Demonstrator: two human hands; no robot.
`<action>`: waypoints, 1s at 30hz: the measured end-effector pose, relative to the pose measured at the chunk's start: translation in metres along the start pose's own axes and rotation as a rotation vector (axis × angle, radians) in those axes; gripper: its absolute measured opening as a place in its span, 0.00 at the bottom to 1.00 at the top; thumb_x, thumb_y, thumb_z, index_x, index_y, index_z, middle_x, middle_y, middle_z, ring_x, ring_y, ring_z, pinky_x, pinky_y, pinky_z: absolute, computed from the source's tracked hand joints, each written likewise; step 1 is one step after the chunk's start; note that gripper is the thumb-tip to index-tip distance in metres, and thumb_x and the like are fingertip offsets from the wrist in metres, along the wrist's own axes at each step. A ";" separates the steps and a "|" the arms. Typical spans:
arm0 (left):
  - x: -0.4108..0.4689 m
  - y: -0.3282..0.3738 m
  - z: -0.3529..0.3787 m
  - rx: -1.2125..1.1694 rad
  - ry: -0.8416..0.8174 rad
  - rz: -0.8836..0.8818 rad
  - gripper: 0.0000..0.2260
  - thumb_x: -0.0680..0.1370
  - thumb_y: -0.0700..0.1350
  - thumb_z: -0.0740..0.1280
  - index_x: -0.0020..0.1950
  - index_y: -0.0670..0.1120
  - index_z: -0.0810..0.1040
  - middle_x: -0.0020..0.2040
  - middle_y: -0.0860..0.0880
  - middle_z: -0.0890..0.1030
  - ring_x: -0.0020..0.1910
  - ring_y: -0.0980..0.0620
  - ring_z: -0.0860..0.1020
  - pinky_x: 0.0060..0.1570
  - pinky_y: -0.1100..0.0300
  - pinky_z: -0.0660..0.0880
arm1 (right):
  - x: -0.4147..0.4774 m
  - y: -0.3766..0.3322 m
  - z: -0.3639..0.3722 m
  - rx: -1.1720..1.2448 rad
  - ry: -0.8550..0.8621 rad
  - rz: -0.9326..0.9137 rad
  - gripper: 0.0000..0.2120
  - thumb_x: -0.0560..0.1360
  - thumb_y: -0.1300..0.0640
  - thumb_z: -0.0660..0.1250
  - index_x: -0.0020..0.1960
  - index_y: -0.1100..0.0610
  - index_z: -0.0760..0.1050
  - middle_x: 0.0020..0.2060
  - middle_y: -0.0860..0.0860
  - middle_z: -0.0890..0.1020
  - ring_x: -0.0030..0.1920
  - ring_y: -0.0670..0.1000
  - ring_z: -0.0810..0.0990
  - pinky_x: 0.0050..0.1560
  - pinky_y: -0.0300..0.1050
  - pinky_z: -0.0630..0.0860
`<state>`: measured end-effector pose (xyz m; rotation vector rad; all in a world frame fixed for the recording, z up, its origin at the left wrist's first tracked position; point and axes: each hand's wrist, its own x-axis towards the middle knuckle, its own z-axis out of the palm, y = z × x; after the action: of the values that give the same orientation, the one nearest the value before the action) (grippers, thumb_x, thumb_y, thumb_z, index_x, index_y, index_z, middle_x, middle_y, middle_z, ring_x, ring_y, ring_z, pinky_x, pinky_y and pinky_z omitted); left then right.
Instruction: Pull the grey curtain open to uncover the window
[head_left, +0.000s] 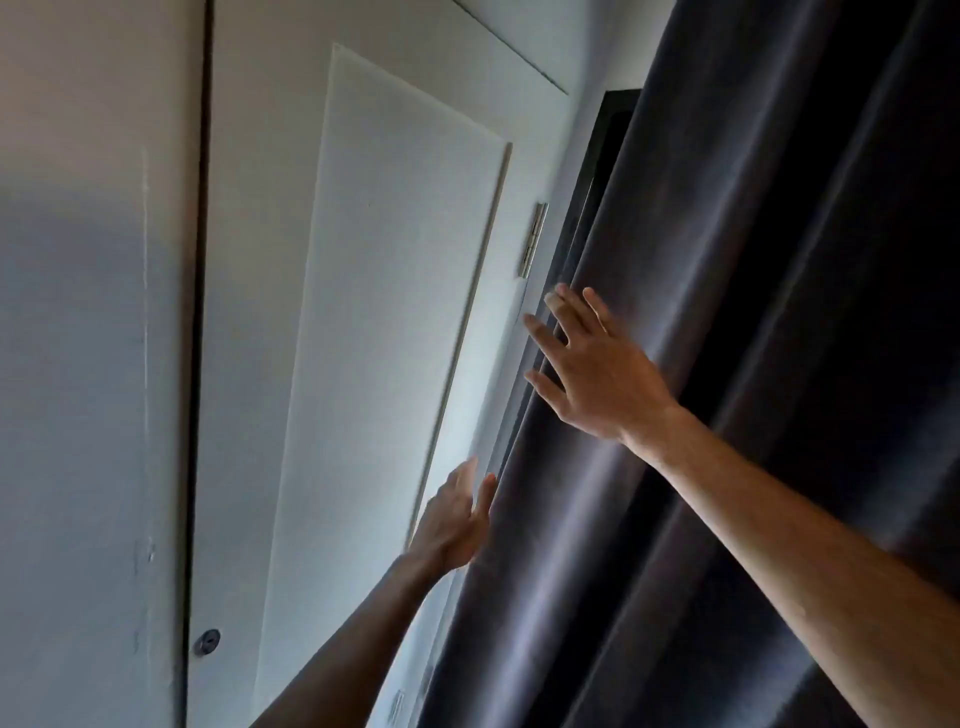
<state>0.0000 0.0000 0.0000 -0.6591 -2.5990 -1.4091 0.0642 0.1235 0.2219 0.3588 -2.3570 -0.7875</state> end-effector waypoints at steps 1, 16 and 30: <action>0.006 0.005 0.000 -0.083 0.004 -0.011 0.38 0.75 0.70 0.40 0.76 0.47 0.61 0.78 0.44 0.64 0.75 0.43 0.65 0.75 0.44 0.62 | 0.007 0.003 0.000 -0.028 0.000 -0.002 0.31 0.81 0.41 0.52 0.79 0.56 0.58 0.76 0.64 0.63 0.80 0.60 0.52 0.80 0.55 0.44; 0.060 0.045 0.060 -0.931 -0.388 -0.212 0.35 0.77 0.67 0.40 0.79 0.51 0.51 0.80 0.50 0.55 0.78 0.51 0.55 0.77 0.51 0.47 | 0.052 0.050 0.011 -0.208 -0.123 -0.019 0.31 0.81 0.41 0.52 0.77 0.58 0.62 0.72 0.64 0.69 0.78 0.61 0.59 0.80 0.55 0.47; 0.023 0.047 0.112 -1.091 -0.533 -0.169 0.26 0.74 0.70 0.48 0.67 0.62 0.67 0.57 0.71 0.70 0.41 0.83 0.73 0.55 0.81 0.65 | 0.030 0.072 0.029 -0.372 -0.325 -0.048 0.29 0.81 0.38 0.49 0.61 0.59 0.78 0.60 0.62 0.81 0.65 0.61 0.75 0.76 0.57 0.57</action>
<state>0.0113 0.1211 -0.0196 -1.0167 -1.9716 -3.0664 0.0182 0.1801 0.2618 0.1351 -2.4277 -1.3670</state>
